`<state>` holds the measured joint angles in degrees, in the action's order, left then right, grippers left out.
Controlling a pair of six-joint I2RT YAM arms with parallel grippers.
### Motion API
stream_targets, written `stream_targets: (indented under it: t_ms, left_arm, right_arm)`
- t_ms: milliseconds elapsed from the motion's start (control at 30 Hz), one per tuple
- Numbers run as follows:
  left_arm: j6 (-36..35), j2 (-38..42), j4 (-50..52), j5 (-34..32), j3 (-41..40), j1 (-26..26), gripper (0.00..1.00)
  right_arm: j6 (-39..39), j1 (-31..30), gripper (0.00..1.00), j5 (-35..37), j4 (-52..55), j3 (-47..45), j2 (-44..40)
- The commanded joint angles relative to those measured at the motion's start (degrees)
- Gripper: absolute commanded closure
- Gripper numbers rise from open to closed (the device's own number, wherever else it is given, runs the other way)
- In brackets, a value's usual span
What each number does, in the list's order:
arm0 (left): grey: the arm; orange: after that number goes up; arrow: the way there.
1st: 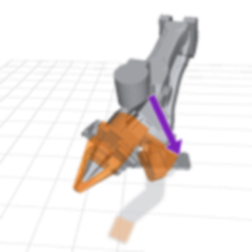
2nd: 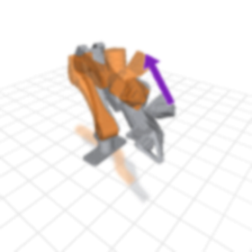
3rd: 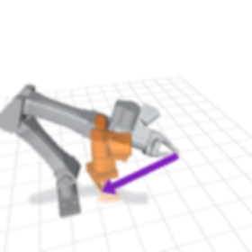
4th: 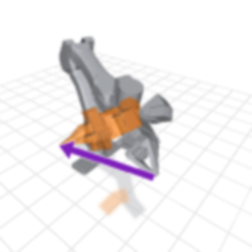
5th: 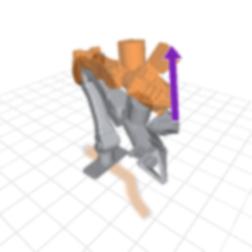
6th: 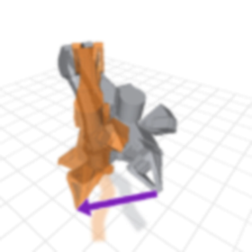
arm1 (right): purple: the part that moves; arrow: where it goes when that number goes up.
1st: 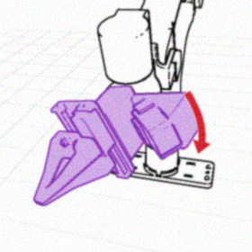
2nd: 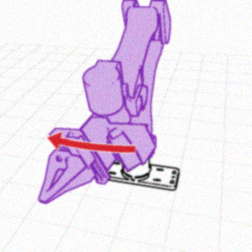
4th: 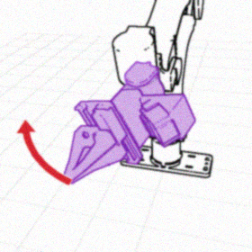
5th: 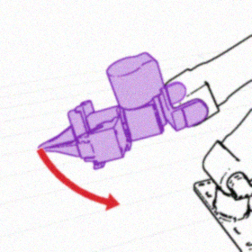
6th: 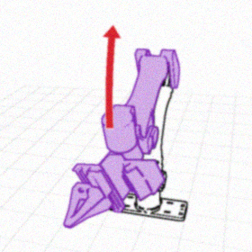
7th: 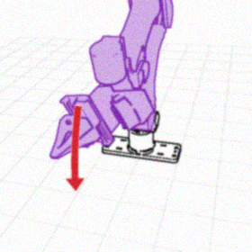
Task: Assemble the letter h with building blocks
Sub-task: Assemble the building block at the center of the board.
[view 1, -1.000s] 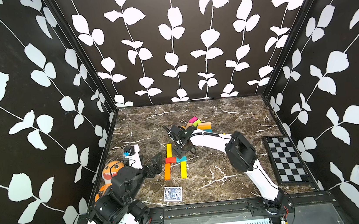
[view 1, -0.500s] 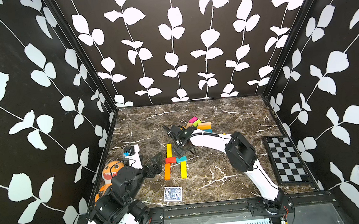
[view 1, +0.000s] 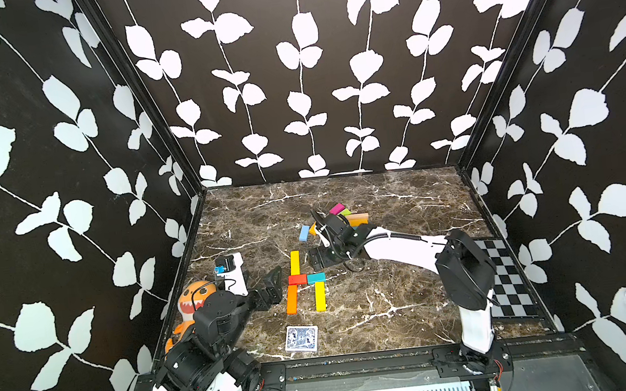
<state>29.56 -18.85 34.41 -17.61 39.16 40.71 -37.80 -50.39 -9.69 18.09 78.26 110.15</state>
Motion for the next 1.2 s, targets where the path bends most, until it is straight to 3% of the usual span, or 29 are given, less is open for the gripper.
stream_targets:
  t_ms: [0, 500, 1167]
  left_arm:
    - [-0.36, 0.42, 0.01, -0.32, -0.58, -0.19, 0.01]
    - [-0.8, 0.7, 0.74, -0.39, -0.27, -0.19, 0.01]
    - [-0.91, 1.36, 1.13, -1.09, -0.24, -0.19, 0.01]
  right_arm:
    - [-10.98, -0.4, 0.07, -6.21, -11.5, -6.48, -0.95]
    - [-21.9, -0.76, 0.1, -9.37, -20.72, -11.68, 0.93]
    - [-23.99, -2.17, 0.11, -8.76, -20.3, -12.27, 1.03]
